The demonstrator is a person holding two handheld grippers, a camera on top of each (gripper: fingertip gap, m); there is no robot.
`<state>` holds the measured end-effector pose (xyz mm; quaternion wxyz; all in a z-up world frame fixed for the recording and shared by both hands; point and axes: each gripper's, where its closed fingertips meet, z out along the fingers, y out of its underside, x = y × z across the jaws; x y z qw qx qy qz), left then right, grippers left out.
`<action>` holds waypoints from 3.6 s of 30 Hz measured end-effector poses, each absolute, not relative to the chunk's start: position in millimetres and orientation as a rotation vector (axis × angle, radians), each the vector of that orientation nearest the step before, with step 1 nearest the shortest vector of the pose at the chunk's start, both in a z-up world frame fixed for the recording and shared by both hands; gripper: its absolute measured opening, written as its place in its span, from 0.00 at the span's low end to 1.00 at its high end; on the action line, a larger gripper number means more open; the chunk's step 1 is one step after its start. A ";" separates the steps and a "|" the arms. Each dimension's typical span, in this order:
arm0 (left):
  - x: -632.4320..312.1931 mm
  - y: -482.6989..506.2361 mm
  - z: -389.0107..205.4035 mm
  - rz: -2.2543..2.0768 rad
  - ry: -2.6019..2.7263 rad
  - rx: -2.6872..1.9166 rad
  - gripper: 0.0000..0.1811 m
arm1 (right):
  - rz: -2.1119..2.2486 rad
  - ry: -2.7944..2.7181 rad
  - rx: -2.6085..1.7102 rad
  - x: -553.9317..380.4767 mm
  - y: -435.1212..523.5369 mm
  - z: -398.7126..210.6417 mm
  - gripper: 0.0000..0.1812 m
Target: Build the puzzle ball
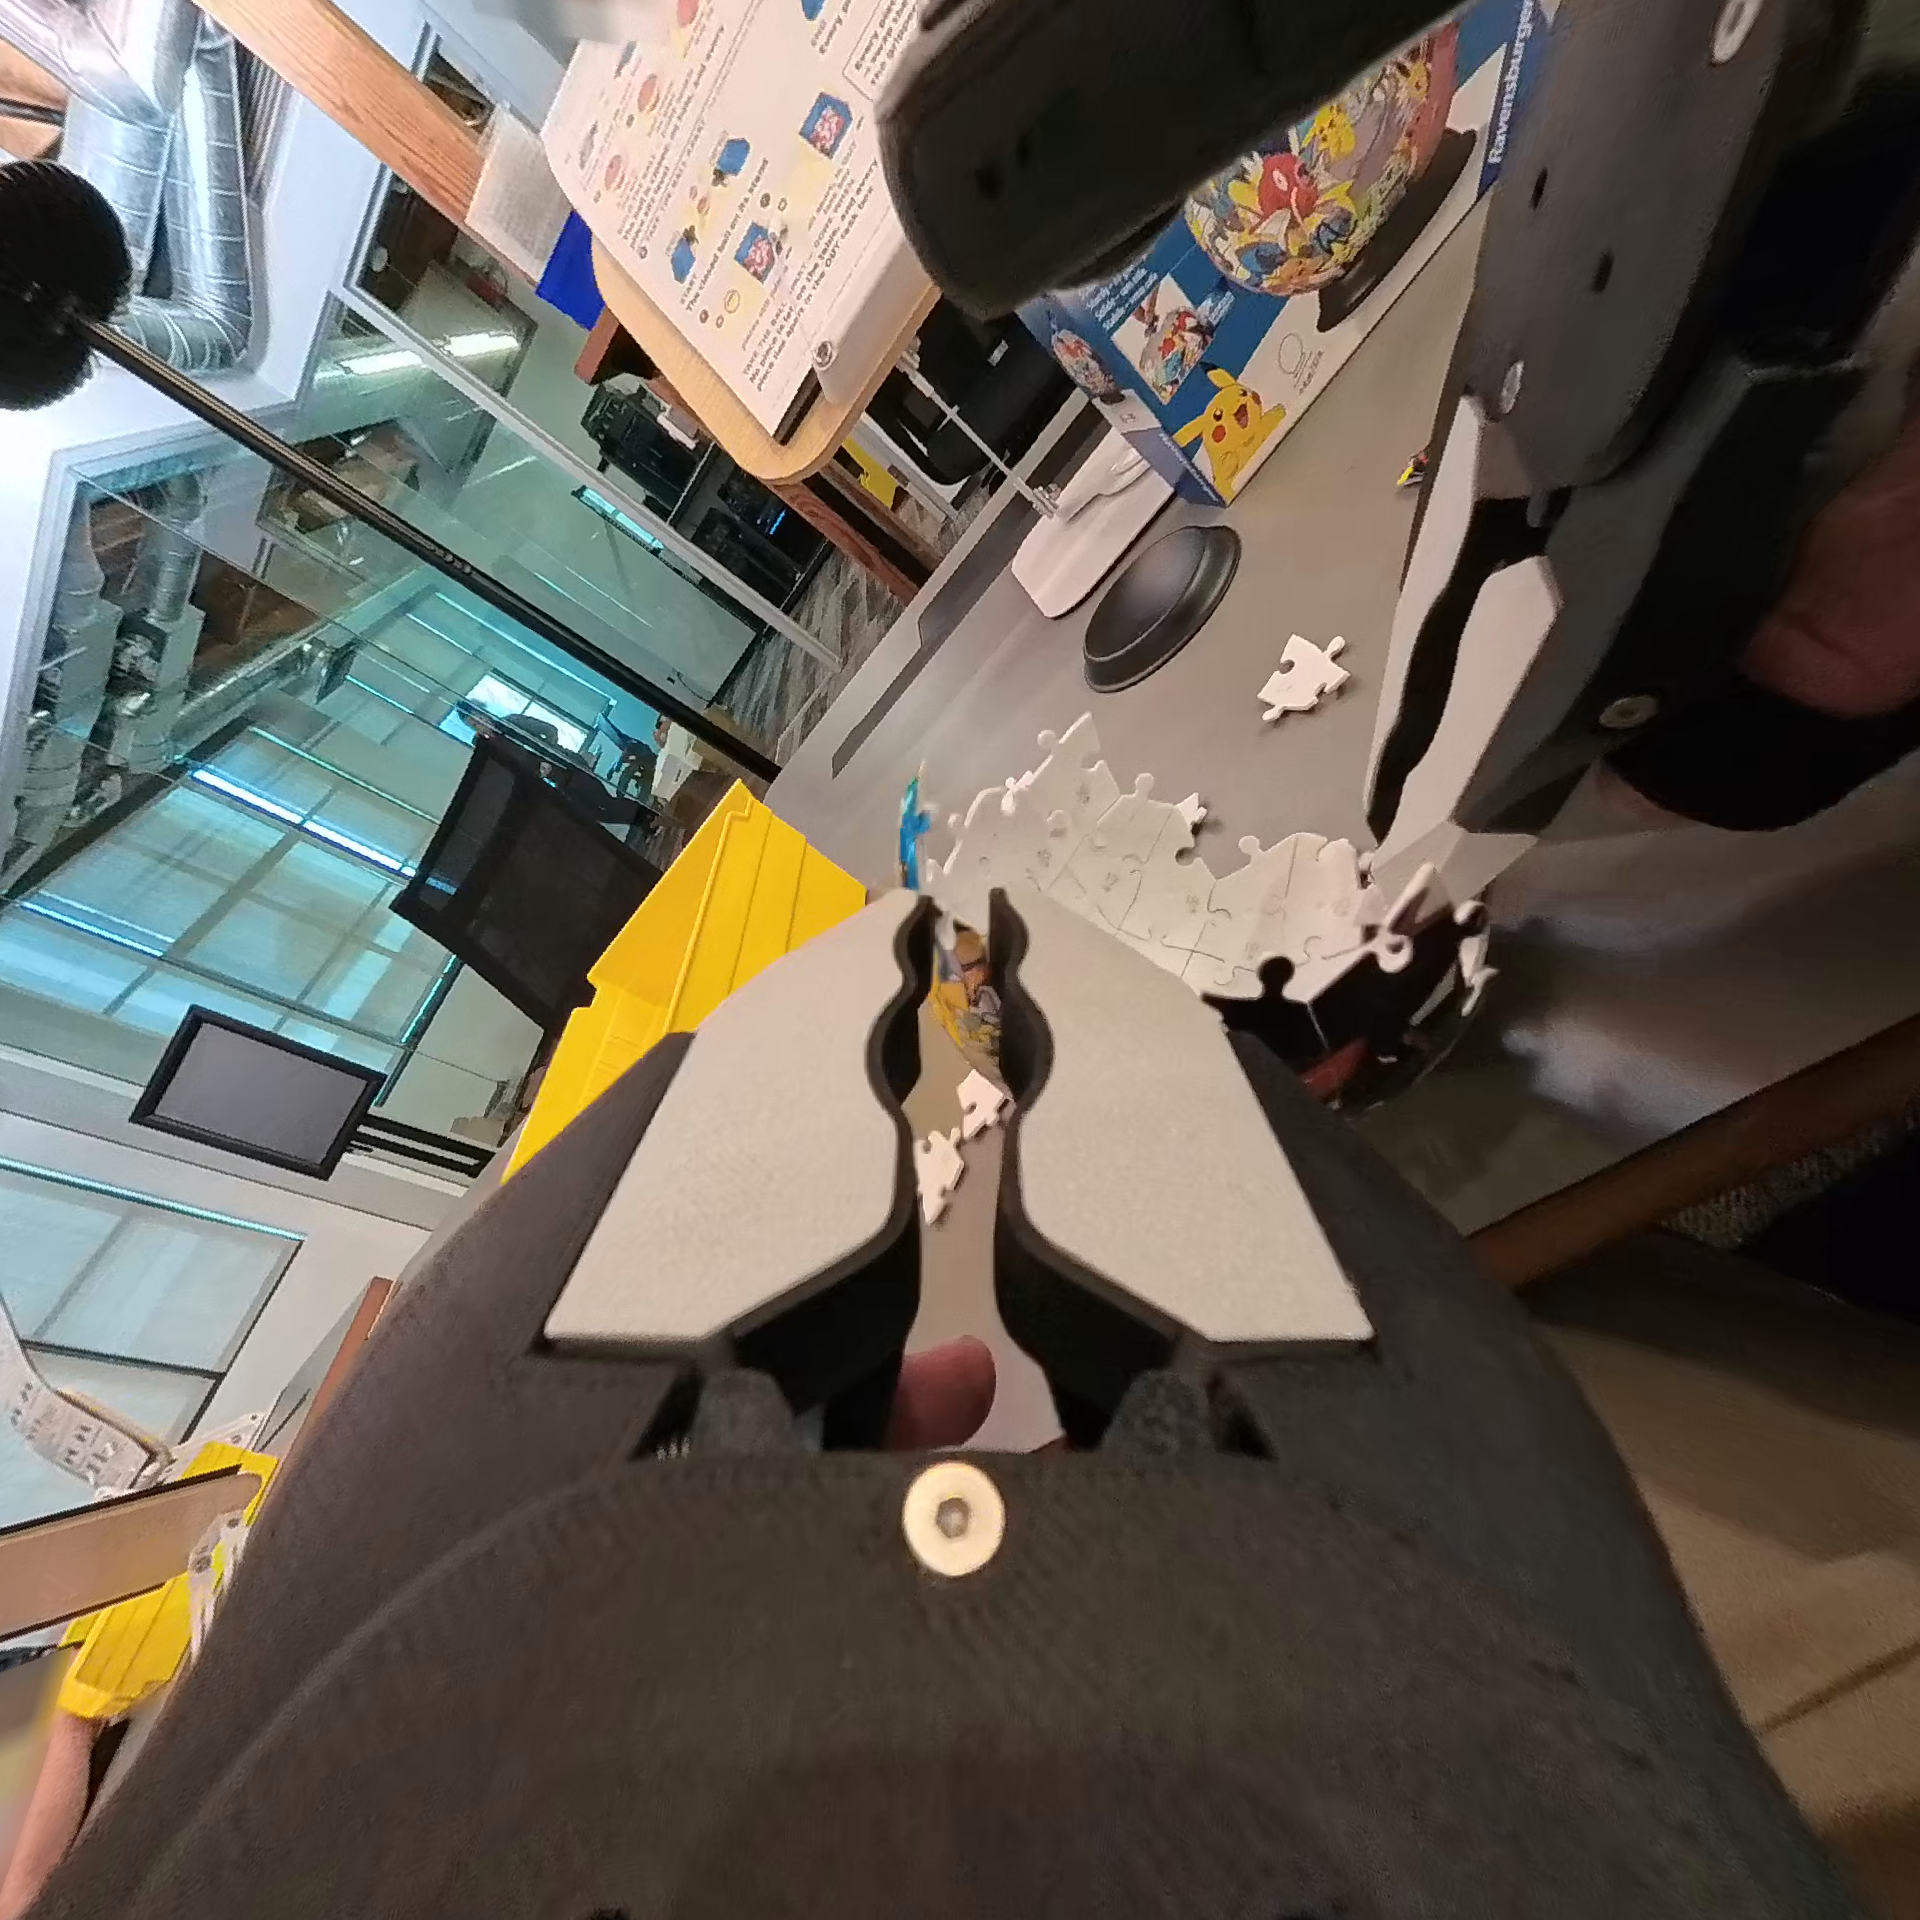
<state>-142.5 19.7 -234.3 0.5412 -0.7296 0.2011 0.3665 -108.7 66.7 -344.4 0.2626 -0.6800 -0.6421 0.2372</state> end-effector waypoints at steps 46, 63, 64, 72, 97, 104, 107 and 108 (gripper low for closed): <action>-183.5 45.6 -277.0 -0.091 -0.023 -2.050 0.00 | 0.676 -2.145 -1.561 -123.0 59.5 -349.1 0.00; -186.3 43.7 -290.4 -0.207 -0.097 -2.092 0.00 | 0.977 -2.144 -1.875 -131.5 55.3 -349.1 0.00; -186.9 43.5 -291.1 -0.221 -0.111 -2.091 0.00 | 0.983 -2.159 -1.891 -131.8 55.0 -349.1 0.00; -188.9 41.3 -295.2 -0.313 -0.189 -2.085 0.00 | 0.945 -2.304 -1.923 -134.4 53.3 -349.9 0.00; -189.7 46.6 -288.6 -0.618 -0.260 -2.039 0.04 | 1.157 -2.193 -1.880 -134.5 54.6 -347.8 0.00; -188.7 50.0 -282.5 -0.662 -0.251 -2.019 0.05 | 1.174 -2.186 -1.885 -133.5 55.0 -344.9 0.00; -188.5 49.6 -281.0 -0.670 -0.251 -2.011 0.05 | 1.150 -2.193 -1.874 -133.4 54.7 -345.8 0.00; -188.9 49.7 -279.5 -0.671 -0.251 -2.006 0.05 | 1.154 -2.195 -1.877 -133.1 54.0 -345.7 0.00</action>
